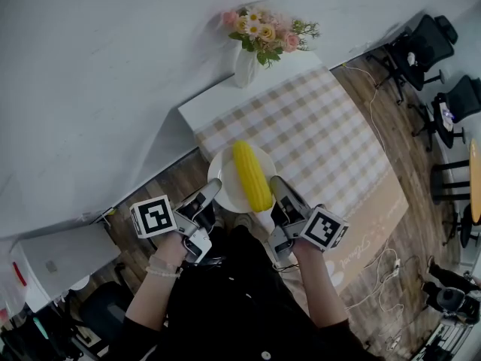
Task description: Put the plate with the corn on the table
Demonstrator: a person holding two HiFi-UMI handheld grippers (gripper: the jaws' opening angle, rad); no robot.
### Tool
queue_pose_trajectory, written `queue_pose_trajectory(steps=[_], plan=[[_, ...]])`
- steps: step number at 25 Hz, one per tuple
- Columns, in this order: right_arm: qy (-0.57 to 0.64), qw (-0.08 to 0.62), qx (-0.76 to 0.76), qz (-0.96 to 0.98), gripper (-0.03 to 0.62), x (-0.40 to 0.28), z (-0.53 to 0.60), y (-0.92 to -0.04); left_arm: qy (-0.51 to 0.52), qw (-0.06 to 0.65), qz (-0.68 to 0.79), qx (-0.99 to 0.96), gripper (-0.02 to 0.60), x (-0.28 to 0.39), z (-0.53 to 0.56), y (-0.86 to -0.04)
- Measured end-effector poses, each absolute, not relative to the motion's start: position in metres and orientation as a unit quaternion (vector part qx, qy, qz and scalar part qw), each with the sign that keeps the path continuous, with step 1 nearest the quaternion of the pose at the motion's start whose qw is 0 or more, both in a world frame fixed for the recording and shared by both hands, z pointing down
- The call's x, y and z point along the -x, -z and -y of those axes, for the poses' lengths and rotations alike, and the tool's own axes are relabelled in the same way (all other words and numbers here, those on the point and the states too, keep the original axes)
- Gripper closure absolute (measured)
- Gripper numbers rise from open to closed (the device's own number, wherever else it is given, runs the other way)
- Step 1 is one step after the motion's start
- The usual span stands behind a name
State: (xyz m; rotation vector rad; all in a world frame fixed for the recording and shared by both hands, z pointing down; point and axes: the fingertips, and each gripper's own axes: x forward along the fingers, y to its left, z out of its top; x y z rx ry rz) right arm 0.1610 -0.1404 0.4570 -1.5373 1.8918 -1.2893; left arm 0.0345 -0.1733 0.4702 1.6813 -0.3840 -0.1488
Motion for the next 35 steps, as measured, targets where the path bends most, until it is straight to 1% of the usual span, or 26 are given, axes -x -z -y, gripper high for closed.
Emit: queue_pose_trajectory(steps=[5, 10, 24, 35], plan=[[0.469, 0.189, 0.536, -0.676, 0.533, -0.165, 0.151, -0.462, 0.054, 0.641, 0.183, -0.743, 0.558, -0.04, 0.182, -0.479], [0.491, 0.15, 0.551, -0.658, 0.533, -0.18, 0.157, -0.488, 0.044, 0.636, 0.201, -0.744, 0.56, -0.045, 0.194, -0.492], [0.51, 0.1, 0.548, -0.656, 0.533, -0.2, 0.186, -0.536, 0.008, 0.627, 0.228, -0.745, 0.56, -0.067, 0.223, -0.532], [0.518, 0.068, 0.556, -0.646, 0.531, -0.21, 0.204, -0.57, -0.001, 0.643, 0.243, -0.726, 0.56, -0.076, 0.239, -0.569]])
